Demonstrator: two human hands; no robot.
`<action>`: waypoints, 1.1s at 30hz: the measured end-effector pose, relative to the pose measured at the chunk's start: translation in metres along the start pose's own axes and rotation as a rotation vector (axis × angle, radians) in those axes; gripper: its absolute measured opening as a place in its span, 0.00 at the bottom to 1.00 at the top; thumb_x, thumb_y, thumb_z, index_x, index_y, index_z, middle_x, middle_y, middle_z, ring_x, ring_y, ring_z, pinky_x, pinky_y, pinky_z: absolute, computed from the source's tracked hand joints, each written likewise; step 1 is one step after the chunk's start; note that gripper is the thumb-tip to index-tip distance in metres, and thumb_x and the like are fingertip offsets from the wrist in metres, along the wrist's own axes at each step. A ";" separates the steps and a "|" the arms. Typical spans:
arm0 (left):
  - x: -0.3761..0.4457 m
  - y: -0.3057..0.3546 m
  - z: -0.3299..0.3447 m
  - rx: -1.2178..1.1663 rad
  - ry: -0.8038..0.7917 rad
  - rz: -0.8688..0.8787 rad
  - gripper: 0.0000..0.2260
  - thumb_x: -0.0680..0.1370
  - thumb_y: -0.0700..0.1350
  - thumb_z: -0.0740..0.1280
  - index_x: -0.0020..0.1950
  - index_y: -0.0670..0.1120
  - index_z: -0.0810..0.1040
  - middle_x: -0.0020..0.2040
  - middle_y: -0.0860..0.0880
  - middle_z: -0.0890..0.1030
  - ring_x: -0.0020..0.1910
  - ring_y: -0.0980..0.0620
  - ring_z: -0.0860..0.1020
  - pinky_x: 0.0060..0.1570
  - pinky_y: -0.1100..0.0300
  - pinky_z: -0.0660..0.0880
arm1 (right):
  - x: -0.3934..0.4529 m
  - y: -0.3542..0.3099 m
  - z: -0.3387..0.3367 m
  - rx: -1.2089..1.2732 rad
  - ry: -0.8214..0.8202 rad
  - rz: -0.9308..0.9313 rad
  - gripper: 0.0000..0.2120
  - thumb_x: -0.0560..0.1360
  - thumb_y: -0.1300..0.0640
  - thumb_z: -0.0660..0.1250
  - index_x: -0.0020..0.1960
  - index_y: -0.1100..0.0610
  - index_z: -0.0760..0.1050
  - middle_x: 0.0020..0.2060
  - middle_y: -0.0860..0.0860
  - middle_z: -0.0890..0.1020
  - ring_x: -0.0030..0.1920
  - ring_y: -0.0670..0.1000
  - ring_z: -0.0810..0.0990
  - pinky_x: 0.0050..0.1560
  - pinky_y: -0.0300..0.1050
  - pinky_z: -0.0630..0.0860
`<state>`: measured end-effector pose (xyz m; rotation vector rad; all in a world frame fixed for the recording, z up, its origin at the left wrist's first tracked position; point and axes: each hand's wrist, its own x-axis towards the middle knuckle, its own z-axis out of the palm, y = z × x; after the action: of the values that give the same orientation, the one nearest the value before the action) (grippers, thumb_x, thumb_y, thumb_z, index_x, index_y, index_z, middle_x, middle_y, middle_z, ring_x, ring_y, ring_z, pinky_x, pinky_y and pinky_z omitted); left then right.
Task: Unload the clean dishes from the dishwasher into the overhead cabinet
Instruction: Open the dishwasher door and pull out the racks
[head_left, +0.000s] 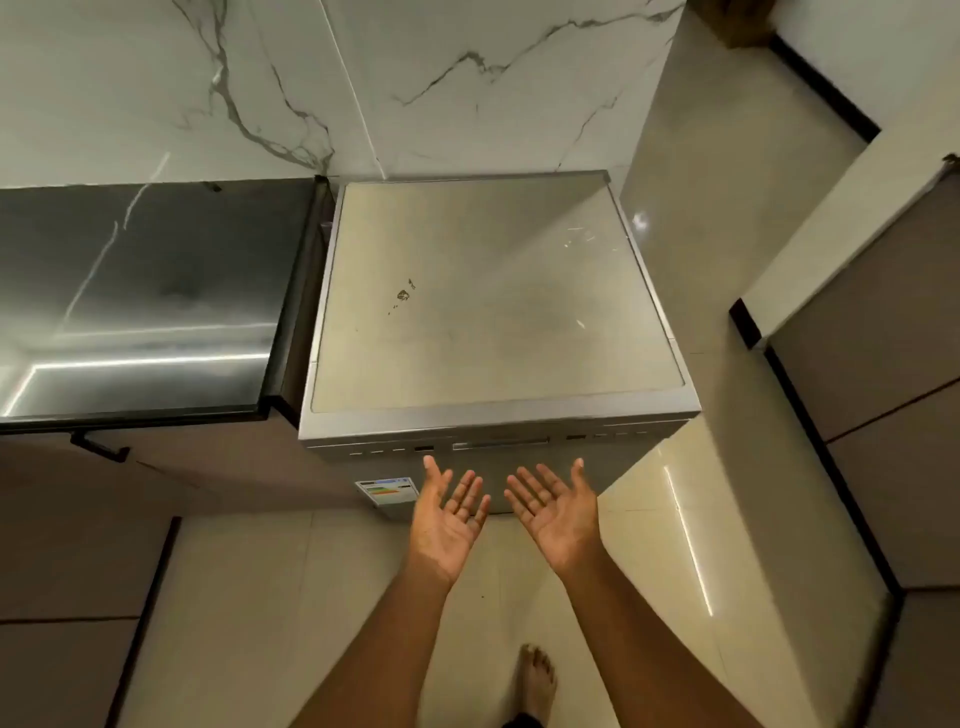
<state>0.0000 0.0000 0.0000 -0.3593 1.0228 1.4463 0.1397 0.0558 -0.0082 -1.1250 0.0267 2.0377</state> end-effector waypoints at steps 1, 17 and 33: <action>0.016 -0.004 0.008 -0.036 0.016 0.003 0.30 0.74 0.62 0.68 0.69 0.45 0.69 0.66 0.41 0.76 0.65 0.44 0.75 0.68 0.45 0.70 | 0.019 -0.006 0.002 0.022 0.025 0.010 0.31 0.81 0.39 0.57 0.72 0.62 0.65 0.68 0.63 0.73 0.69 0.65 0.72 0.66 0.61 0.70; 0.083 -0.022 0.030 -0.232 -0.076 0.056 0.19 0.73 0.58 0.68 0.52 0.43 0.77 0.49 0.45 0.80 0.54 0.48 0.79 0.69 0.51 0.69 | 0.081 -0.009 0.011 0.162 -0.110 -0.033 0.25 0.74 0.41 0.69 0.62 0.59 0.74 0.50 0.57 0.80 0.57 0.58 0.78 0.73 0.57 0.67; 0.100 -0.032 0.039 -0.005 0.048 0.222 0.36 0.66 0.62 0.70 0.66 0.40 0.74 0.54 0.43 0.81 0.51 0.50 0.80 0.56 0.56 0.79 | 0.091 0.005 0.019 -0.138 0.020 -0.170 0.42 0.58 0.33 0.70 0.62 0.60 0.75 0.52 0.55 0.84 0.51 0.51 0.85 0.56 0.47 0.81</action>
<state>0.0248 0.0880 -0.0646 -0.2922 1.1258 1.6459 0.0963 0.1168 -0.0639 -1.1898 -0.1957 1.9003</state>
